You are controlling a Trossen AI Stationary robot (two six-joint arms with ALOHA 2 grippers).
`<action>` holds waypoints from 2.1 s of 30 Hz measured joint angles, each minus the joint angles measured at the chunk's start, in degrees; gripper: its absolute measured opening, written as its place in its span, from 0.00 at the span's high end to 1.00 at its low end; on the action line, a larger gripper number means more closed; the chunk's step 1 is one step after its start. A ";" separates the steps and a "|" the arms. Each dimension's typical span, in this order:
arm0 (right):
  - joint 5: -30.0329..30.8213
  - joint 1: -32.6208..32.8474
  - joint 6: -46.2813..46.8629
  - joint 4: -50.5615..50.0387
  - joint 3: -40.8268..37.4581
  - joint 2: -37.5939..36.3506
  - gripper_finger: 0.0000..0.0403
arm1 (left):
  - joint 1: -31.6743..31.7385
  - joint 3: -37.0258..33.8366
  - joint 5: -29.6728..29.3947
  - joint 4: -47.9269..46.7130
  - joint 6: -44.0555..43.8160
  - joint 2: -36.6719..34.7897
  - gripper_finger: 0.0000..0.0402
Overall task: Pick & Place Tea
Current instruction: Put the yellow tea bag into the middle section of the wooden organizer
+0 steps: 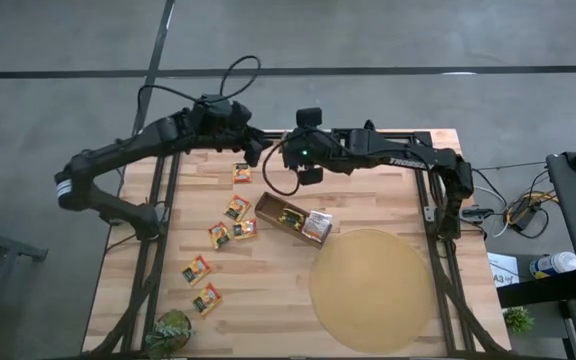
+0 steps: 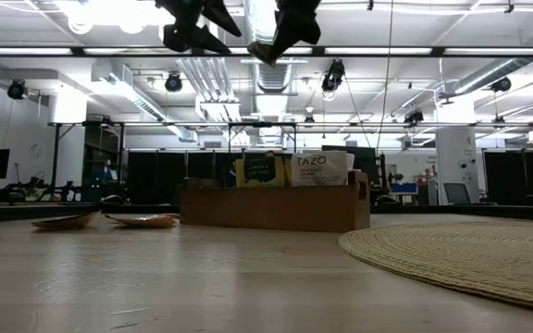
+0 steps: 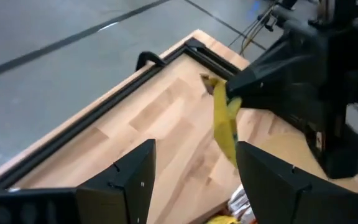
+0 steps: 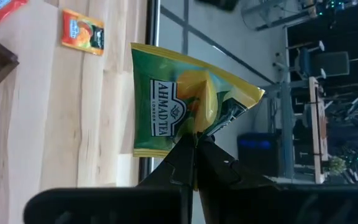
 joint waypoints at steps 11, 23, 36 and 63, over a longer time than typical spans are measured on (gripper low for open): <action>1.55 1.20 -3.41 5.37 -0.02 -0.11 0.98 | -0.32 0.00 5.55 3.72 -3.50 1.79 0.46; 1.53 1.89 -5.42 7.29 0.05 -0.26 0.98 | -0.36 0.00 6.96 4.97 -3.62 1.87 0.62; 0.77 2.10 -3.93 7.62 2.86 -0.46 0.96 | -0.47 0.09 6.89 6.75 -2.47 1.91 0.99; -51.70 -11.68 38.03 -12.11 21.24 -2.10 0.34 | -0.47 0.00 27.46 11.35 11.13 1.04 1.00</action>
